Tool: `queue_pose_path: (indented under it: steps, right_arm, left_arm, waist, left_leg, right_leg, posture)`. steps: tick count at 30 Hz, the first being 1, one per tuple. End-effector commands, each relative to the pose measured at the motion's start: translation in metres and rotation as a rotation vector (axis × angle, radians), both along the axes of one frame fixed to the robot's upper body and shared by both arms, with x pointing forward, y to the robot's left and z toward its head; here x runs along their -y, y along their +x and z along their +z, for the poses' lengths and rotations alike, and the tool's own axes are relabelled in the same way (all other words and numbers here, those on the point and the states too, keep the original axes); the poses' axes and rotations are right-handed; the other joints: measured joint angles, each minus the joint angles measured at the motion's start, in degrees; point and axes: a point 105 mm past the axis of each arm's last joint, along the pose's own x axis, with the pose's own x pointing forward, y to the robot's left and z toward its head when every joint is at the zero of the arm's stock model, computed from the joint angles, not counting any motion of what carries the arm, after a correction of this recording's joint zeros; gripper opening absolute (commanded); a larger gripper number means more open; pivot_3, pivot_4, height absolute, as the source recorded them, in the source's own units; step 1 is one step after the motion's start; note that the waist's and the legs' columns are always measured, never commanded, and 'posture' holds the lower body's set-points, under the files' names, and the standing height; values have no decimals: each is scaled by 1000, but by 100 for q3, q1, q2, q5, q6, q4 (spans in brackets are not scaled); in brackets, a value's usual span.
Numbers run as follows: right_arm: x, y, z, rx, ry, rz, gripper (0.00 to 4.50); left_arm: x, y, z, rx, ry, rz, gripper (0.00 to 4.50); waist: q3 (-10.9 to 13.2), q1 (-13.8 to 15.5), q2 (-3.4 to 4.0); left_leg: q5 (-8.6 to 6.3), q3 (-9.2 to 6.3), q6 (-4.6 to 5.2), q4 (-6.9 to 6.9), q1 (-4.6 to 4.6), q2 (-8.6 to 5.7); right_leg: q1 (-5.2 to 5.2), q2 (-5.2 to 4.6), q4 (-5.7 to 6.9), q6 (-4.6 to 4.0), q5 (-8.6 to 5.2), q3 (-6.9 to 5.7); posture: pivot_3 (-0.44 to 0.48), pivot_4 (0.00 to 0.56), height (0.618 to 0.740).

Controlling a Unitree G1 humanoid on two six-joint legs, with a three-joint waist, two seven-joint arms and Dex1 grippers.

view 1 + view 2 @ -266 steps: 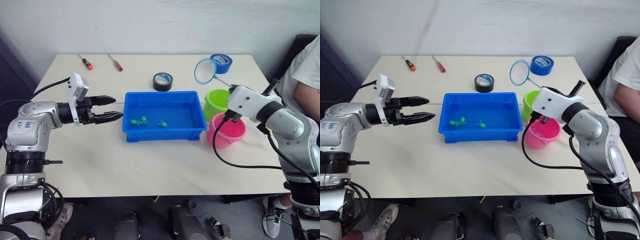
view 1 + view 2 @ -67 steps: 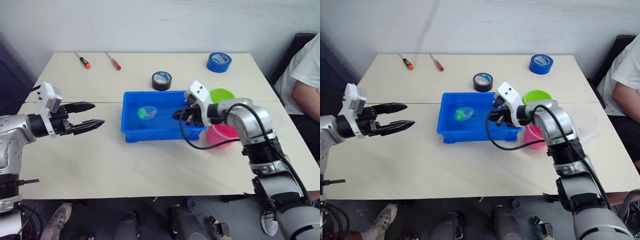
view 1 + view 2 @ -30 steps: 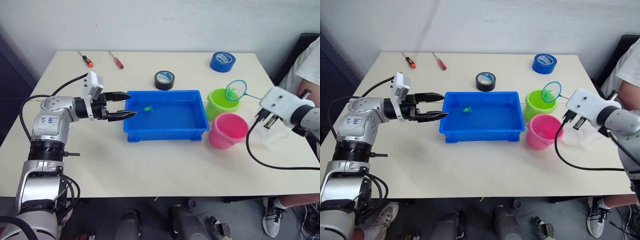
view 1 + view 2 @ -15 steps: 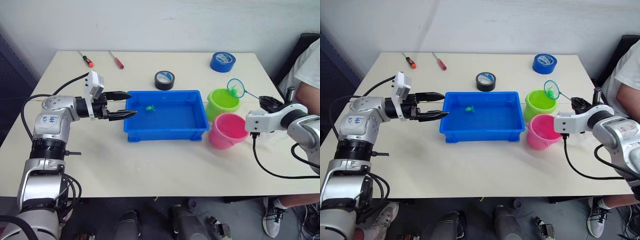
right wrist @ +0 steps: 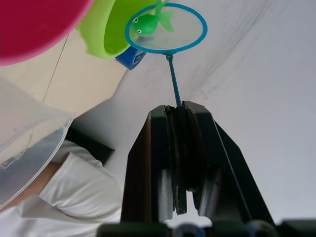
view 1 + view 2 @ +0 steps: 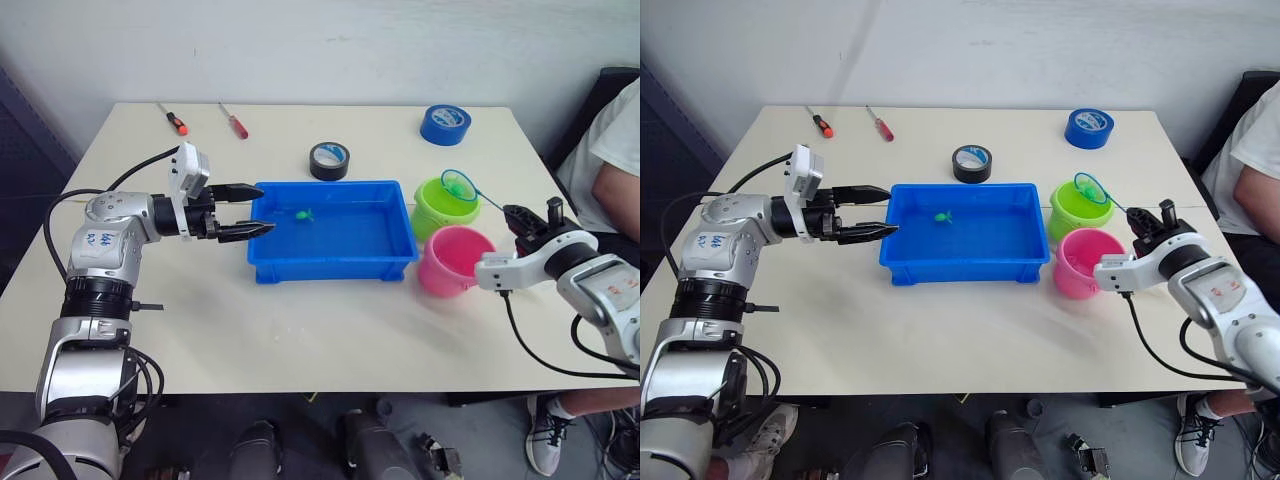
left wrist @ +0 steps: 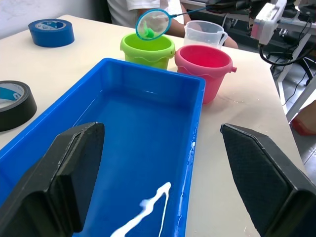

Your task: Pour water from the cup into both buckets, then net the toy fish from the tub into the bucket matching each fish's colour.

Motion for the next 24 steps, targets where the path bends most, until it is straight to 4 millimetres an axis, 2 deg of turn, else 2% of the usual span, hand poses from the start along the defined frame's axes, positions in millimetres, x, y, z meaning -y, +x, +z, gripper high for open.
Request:
queue_pose_path:
  steps: [1, 9, 12, 14, 17, 21, 24]
  right_arm:
    - [-2, -3, 18, 116, -39, 12, 0]
    - [-1, -2, 15, 142, -36, 18, 0]
    - [-10, -2, 25, 167, 40, 56, 0]
    - [-31, 0, 49, 171, 211, 129, 0]
    - [-51, 5, 61, 66, 511, 186, 0]
    - [-71, 21, 63, -182, 979, 203, 0]
    - [-91, 30, 48, -449, 1225, 211, 0]
  left_arm:
    - [1, -1, 12, 48, -2, -10, 4122]
    - [-2, -2, 13, 50, -2, -1, 4122]
    - [-4, -2, 14, 50, 1, 7, 4122]
    - [-11, -3, 18, 46, -9, 28, 4122]
    - [-25, -4, 24, 38, -18, 72, 4122]
    - [-58, -7, 23, 35, 31, 187, 4122]
    - [-73, -13, 24, 40, 29, 241, 4122]
  waist:
    - [0, -10, 0]
    - [0, -13, 0]
    - [0, -20, 0]
    - [1, -54, -1]
    - [1, -100, -1]
    - [-2, -129, -7]
    - [-1, -109, -6]
  left_leg:
    - [4, 1, -6, 1, 3, 1]
    - [2, 18, -3, -7, 35, 5]
    - [1, 22, -2, -12, 47, 6]
    - [2, 29, -3, -13, 52, 7]
    - [3, 42, -6, -18, 69, 11]
    - [8, 24, -16, -26, 78, 25]
    - [9, 24, -16, -24, 79, 24]
  right_leg:
    - [1, 2, 2, 0, 0, 0]
    - [17, 19, 9, 0, 0, 2]
    - [25, 22, 9, 0, 0, 4]
    - [25, 24, 13, 0, 0, 9]
    - [30, 35, 23, 0, 1, 21]
    - [39, 43, 23, -3, 0, 10]
    - [39, 31, 29, -8, 1, 2]
  posture:
    - [0, 150, 734]
    - [0, 150, 734]
    - [0, 150, 734]
    - [0, 150, 734]
    - [0, 150, 734]
    - [0, 150, 734]
    - [0, 150, 734]
